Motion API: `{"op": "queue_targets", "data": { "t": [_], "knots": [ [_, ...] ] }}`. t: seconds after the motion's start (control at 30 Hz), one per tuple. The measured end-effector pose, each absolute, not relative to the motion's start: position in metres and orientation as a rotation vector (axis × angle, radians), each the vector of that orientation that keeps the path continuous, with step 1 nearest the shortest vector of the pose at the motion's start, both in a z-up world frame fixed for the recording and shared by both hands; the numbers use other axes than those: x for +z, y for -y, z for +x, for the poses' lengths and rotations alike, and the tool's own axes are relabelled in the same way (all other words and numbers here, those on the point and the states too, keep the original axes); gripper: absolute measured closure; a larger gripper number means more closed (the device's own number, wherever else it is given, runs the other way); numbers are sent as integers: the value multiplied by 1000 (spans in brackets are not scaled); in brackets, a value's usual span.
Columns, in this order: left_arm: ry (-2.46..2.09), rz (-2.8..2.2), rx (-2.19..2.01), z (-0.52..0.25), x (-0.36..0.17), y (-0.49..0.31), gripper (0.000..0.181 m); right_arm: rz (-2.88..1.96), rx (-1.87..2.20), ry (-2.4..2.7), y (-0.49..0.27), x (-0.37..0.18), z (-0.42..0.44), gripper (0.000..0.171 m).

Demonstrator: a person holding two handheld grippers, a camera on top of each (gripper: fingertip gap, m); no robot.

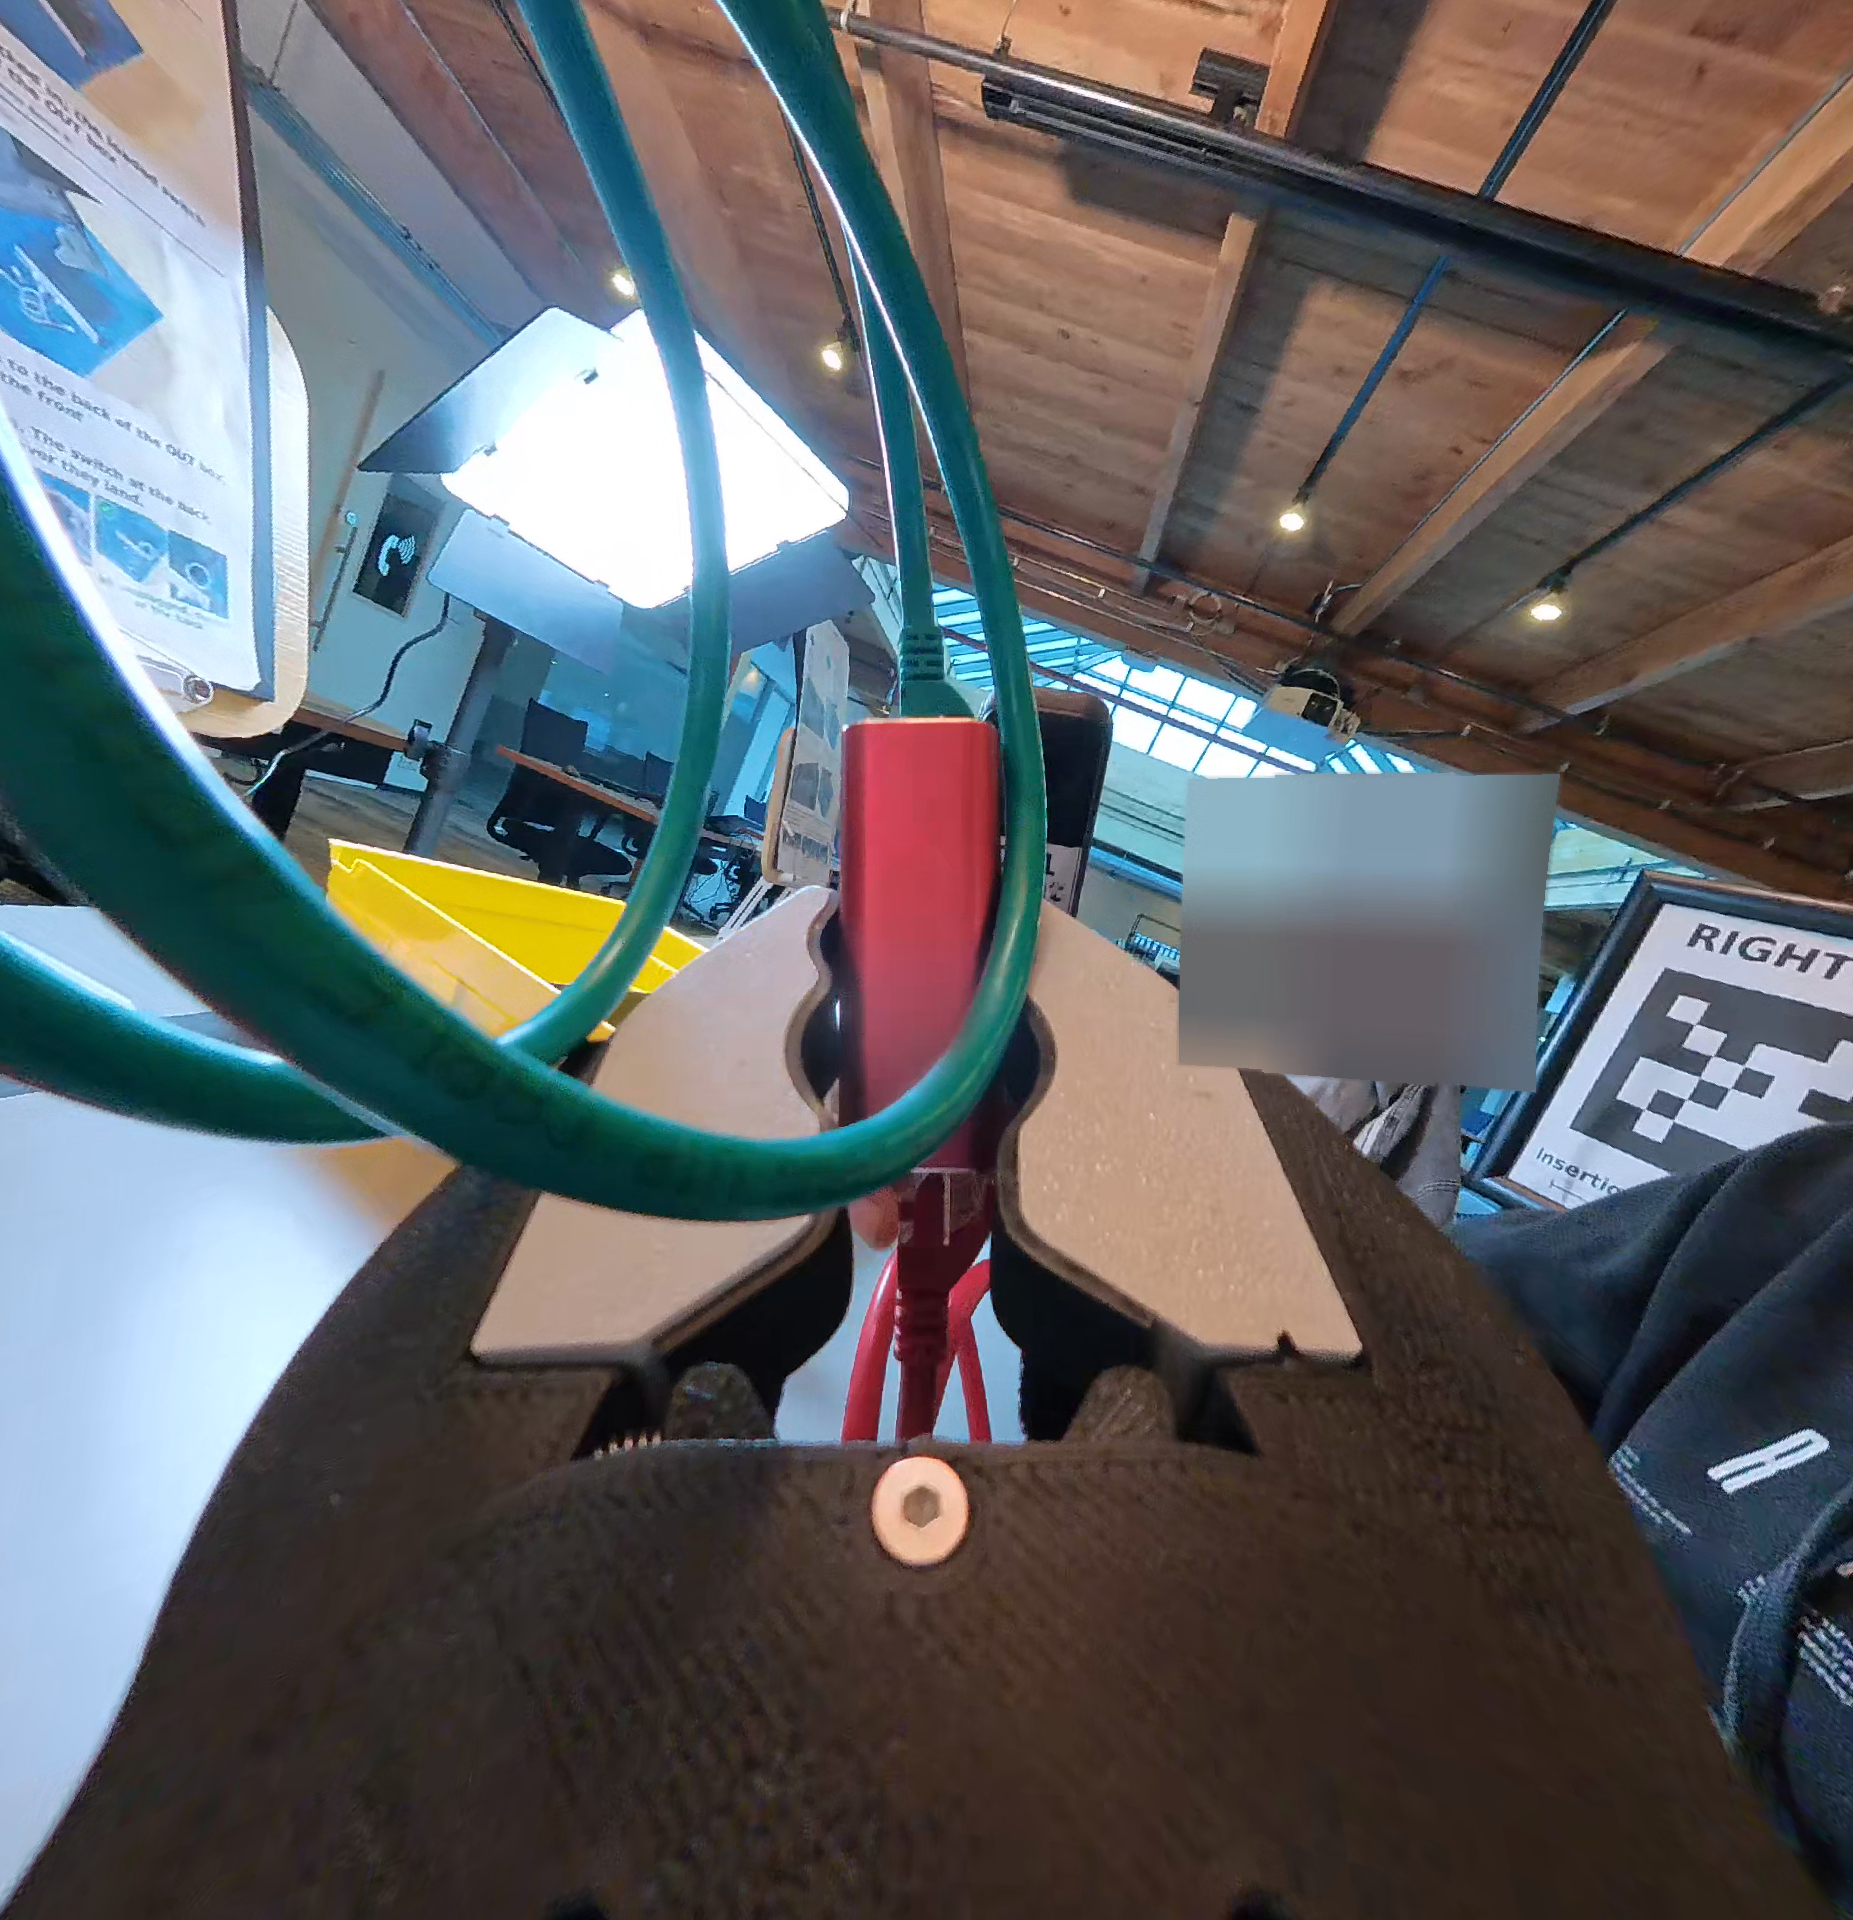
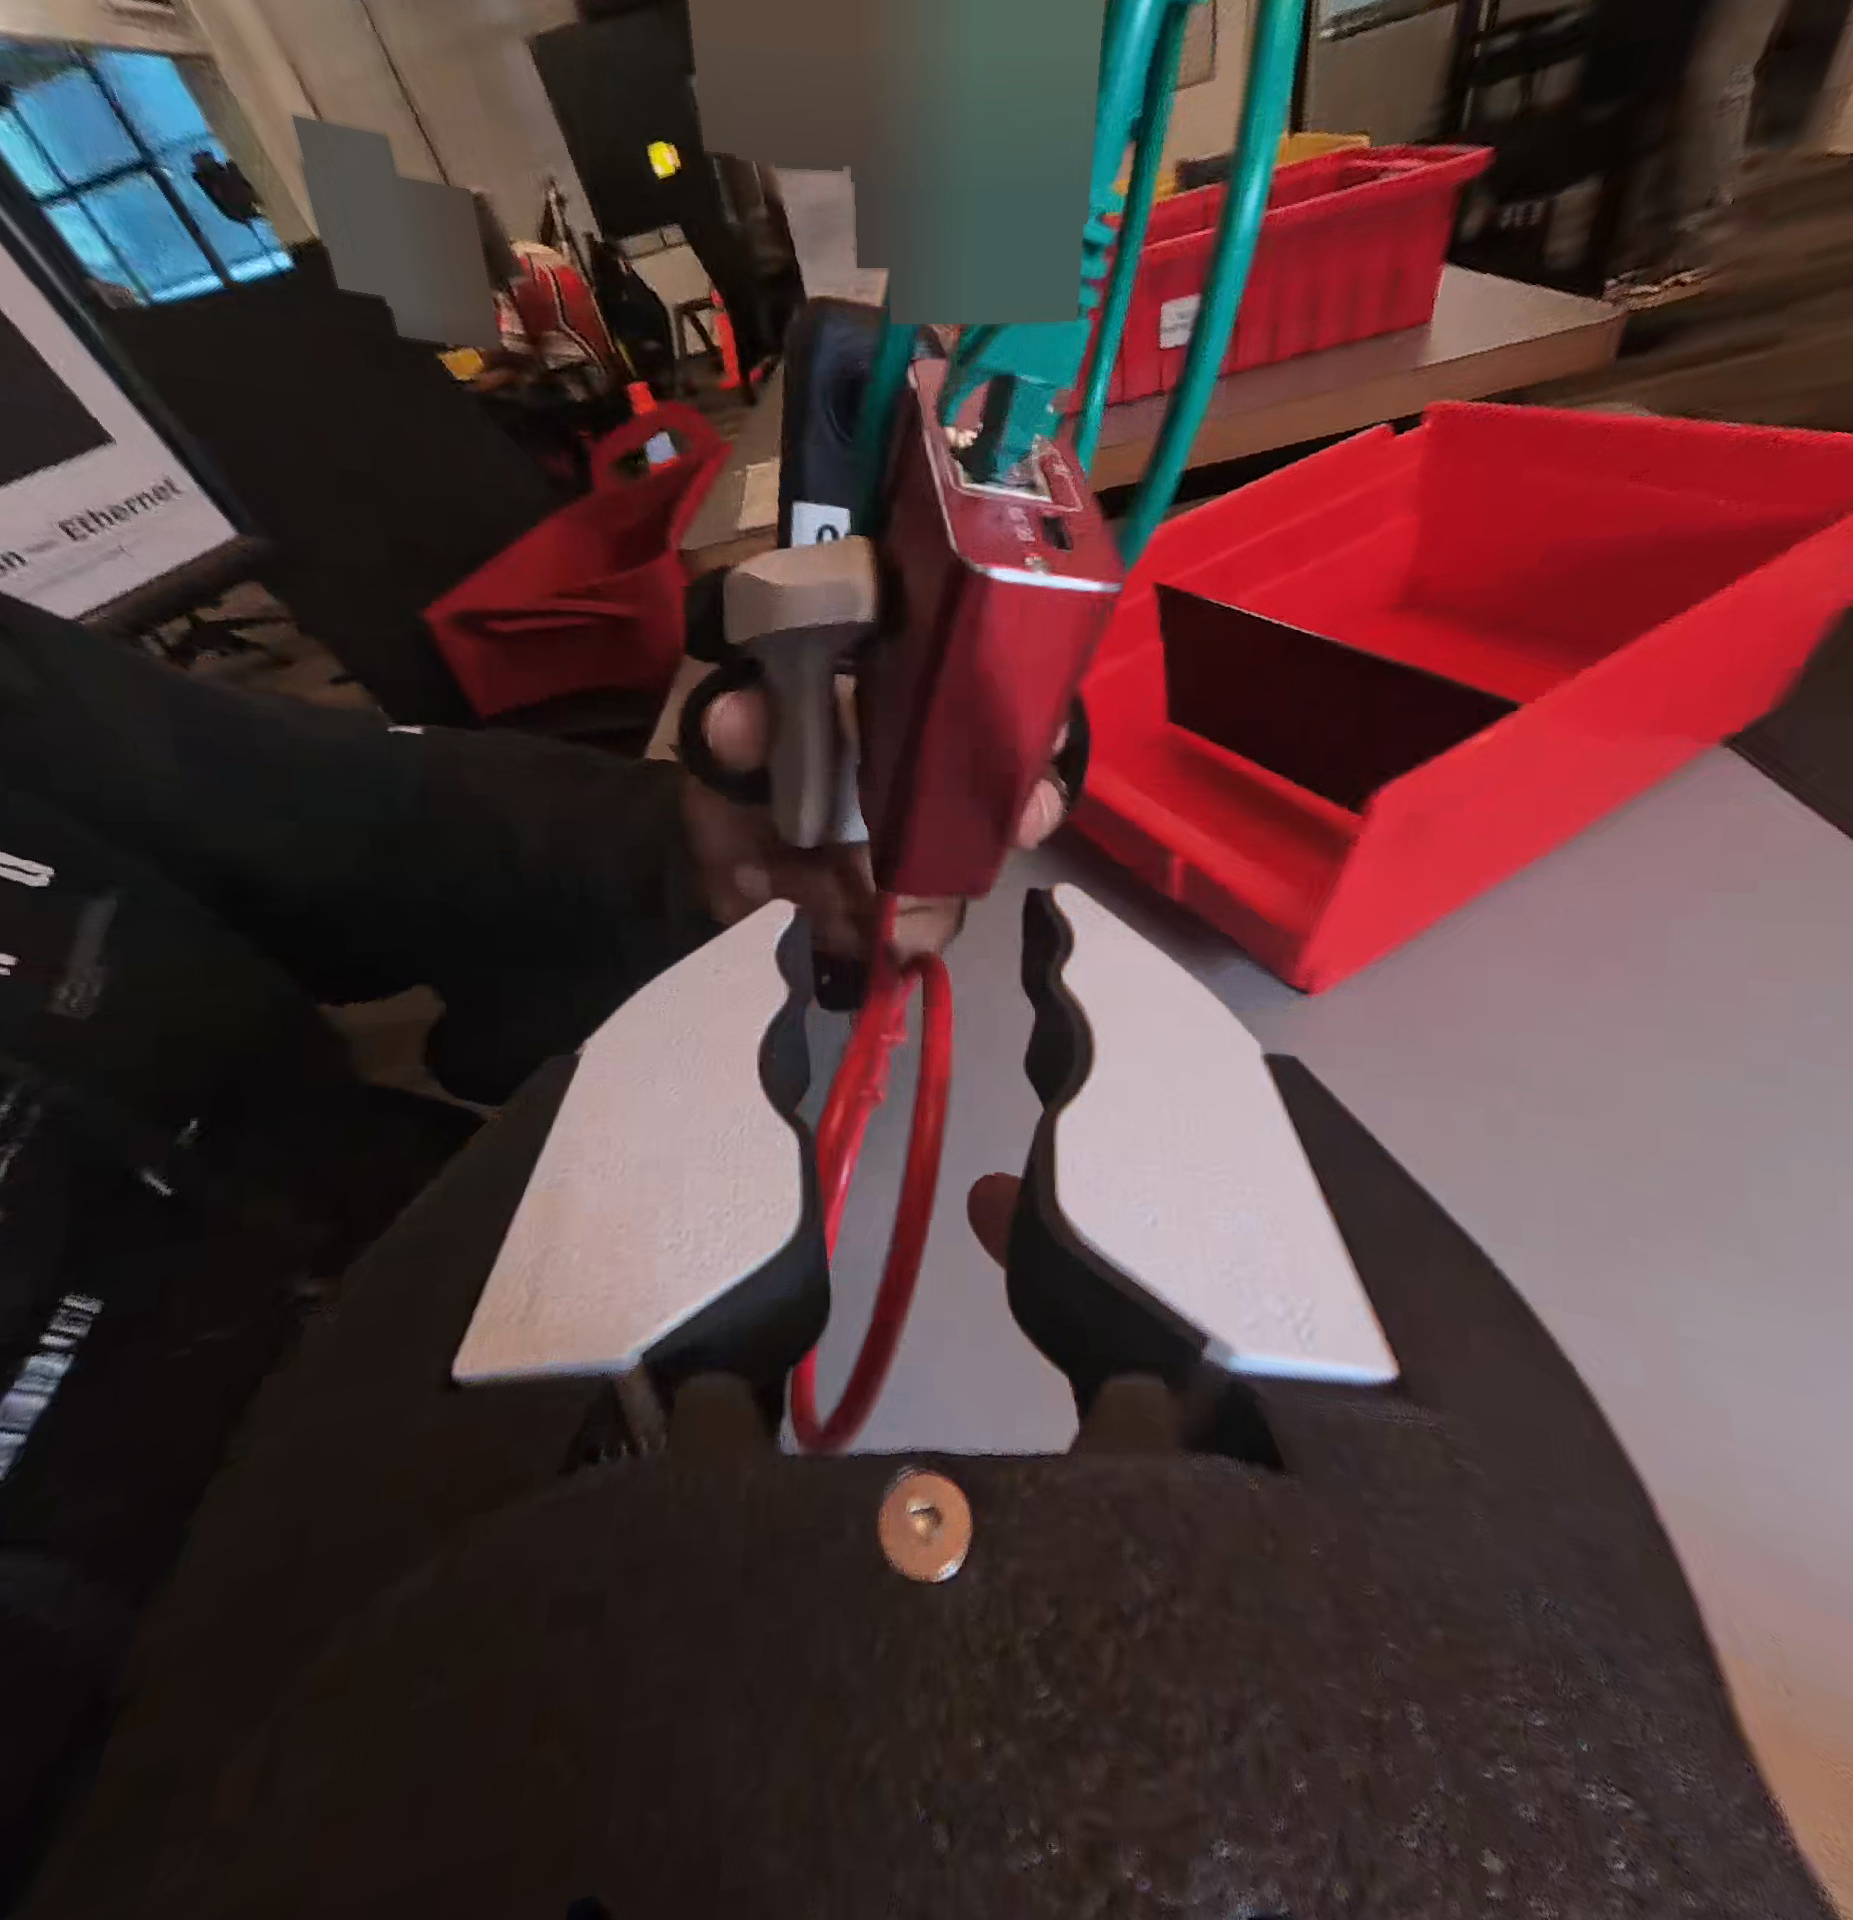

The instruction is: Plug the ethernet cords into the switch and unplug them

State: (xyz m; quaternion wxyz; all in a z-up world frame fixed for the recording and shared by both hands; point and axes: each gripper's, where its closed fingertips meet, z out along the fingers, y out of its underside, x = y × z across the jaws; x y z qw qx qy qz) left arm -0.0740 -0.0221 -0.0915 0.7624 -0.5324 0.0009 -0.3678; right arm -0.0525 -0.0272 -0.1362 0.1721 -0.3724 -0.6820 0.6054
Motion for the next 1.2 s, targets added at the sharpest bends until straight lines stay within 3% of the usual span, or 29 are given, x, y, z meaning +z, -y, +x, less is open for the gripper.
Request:
{"op": "queue_targets", "data": {
  "t": [0.1,0.23,0.5,0.67,0.97,1.2],
  "knots": [
    [-33,-1151,-808,-70,-91,24,155,-1060,1753,1857,35,-131,-64,145],
    [-139,-1247,-775,-55,-101,21,153,-1023,1705,1944,29,-130,-53,146],
    [-374,-1503,-644,-32,-128,17,151,-1068,1179,2249,7,-158,-21,147],
    [-462,-1551,-499,-18,-138,13,154,-1040,1130,2284,12,-161,-19,147],
    [-130,-1348,-550,-76,-102,16,153,-1081,1416,1839,27,-90,-29,146],
    [16,-1224,-659,-99,-91,23,154,-1247,1564,1621,53,-142,-78,138]
  ]
}}
